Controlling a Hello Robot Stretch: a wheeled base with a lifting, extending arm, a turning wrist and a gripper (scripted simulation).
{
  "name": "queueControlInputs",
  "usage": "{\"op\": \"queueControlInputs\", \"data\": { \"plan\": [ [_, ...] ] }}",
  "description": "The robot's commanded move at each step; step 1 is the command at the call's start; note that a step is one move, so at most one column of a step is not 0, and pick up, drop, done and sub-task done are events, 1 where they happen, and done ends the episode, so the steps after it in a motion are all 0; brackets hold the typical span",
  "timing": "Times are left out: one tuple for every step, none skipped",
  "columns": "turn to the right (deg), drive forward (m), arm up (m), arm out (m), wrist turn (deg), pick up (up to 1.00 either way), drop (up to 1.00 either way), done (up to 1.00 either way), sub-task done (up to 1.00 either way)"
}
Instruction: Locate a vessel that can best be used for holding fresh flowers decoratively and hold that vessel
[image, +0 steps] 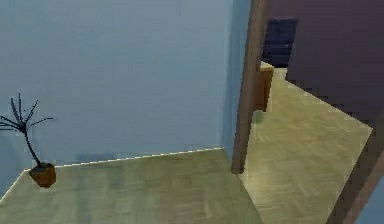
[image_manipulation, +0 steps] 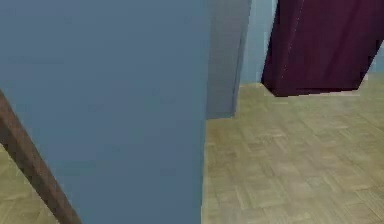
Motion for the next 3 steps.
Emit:
{"op": "queueControlInputs", "data": {
  "plan": [
    [0.0,0.65,0.0,0.0,0.0,0.0,0.0,0.0,0.0],
    [24.0,0.0,0.0,0.0,0.0,0.0,0.0,0.0,0.0],
    [0.0,0.1,0.0,0.0,0.0,0.0,0.0,0.0,0.0]
  ]
}}
